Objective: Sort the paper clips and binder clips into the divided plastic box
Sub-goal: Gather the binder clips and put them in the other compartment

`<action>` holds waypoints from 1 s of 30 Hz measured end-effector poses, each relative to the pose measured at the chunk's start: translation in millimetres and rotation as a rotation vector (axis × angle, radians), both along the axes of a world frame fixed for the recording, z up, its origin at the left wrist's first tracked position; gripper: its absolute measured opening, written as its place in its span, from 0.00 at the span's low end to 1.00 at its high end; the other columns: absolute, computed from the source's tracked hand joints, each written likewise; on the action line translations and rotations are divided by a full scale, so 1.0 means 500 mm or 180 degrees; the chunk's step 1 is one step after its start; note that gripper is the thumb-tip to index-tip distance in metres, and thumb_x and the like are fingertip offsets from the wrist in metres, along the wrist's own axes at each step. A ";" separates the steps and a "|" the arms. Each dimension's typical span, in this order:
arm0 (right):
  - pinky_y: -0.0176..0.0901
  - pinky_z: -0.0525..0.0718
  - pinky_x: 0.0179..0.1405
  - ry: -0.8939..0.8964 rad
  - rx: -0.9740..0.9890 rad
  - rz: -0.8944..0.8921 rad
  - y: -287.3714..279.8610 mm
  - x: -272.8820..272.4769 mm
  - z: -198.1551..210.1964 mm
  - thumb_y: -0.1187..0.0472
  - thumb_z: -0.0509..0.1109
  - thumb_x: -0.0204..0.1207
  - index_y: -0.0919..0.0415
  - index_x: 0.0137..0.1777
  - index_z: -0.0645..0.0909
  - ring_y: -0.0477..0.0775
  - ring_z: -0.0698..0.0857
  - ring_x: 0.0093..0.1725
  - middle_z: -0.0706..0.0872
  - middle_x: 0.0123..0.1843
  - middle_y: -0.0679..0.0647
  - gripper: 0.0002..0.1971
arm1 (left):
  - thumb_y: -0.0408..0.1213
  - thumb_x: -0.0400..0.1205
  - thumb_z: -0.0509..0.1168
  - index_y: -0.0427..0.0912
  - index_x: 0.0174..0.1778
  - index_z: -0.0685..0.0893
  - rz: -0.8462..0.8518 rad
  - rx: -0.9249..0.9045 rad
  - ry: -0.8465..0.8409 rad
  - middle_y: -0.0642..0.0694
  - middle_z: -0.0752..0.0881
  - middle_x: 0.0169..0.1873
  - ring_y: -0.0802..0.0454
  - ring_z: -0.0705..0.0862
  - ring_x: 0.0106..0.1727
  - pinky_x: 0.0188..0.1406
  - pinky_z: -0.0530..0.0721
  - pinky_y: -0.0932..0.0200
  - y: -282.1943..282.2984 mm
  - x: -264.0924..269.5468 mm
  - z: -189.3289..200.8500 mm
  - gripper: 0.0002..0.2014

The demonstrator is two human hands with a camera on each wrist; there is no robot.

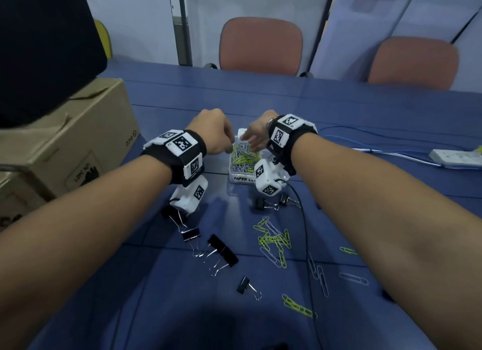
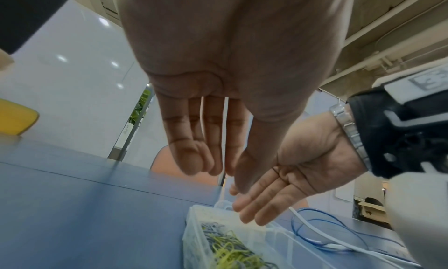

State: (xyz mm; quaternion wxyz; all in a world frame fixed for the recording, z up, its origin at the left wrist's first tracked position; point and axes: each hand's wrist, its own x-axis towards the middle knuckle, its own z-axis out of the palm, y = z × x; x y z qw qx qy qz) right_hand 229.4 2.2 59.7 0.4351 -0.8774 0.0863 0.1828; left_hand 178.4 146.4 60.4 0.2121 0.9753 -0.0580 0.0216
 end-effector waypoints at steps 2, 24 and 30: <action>0.53 0.91 0.44 0.0009 0.0246 -0.0132 -0.010 -0.040 0.025 0.67 0.78 0.72 0.69 0.45 0.86 0.59 0.85 0.35 0.87 0.41 0.63 0.06 | 0.36 0.68 0.80 0.50 0.33 0.91 -0.0123 -0.0011 -0.0023 0.49 0.92 0.37 0.49 0.88 0.46 0.50 0.88 0.54 -0.012 -0.019 0.000 0.05; 0.48 0.83 0.54 0.1302 -0.2443 0.0780 -0.223 -0.358 -0.034 0.58 0.76 0.75 0.69 0.68 0.82 0.66 0.84 0.67 0.84 0.69 0.63 0.24 | 0.59 0.55 0.86 0.51 0.64 0.80 -0.1557 0.1093 0.1061 0.49 0.78 0.55 0.48 0.80 0.51 0.38 0.79 0.61 -0.186 -0.231 -0.106 0.42; 0.48 0.85 0.58 0.1539 -0.3168 0.1379 -0.237 -0.363 -0.084 0.49 0.82 0.64 0.57 0.49 0.88 0.58 0.86 0.47 0.89 0.53 0.53 0.18 | 0.53 0.56 0.87 0.51 0.57 0.83 -0.1588 0.0921 0.1000 0.50 0.84 0.46 0.48 0.83 0.43 0.39 0.85 0.57 -0.185 -0.227 -0.120 0.35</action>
